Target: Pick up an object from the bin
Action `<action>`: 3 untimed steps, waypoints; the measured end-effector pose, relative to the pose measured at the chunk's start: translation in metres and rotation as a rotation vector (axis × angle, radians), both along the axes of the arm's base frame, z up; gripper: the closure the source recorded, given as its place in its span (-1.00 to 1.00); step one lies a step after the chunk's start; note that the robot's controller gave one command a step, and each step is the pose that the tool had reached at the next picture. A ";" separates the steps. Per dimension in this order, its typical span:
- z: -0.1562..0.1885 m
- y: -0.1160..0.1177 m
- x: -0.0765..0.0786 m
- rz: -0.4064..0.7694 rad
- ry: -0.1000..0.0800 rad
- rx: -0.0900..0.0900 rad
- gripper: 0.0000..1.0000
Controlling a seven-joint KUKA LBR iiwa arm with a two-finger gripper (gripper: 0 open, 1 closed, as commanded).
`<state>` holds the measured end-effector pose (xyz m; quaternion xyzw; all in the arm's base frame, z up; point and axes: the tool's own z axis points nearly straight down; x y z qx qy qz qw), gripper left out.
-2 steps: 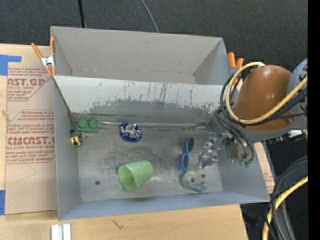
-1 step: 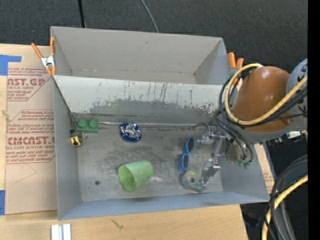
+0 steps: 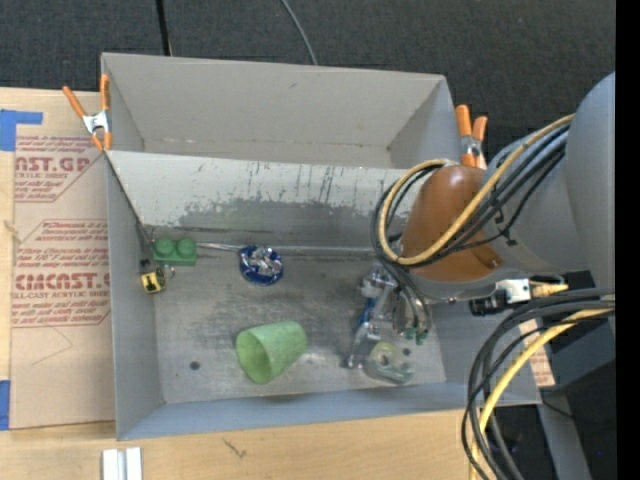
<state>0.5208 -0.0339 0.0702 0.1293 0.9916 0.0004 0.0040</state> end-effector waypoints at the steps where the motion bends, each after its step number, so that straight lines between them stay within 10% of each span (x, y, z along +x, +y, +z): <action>1: 0.001 -0.053 -0.007 -0.024 0.002 0.000 -1.00; 2: 0.003 -0.052 -0.006 -0.020 0.004 0.001 1.00; 3: 0.153 -0.053 0.005 0.057 -0.001 -0.002 1.00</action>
Offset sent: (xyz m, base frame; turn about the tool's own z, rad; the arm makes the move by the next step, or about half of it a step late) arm -0.0082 -0.0519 -0.0002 0.0210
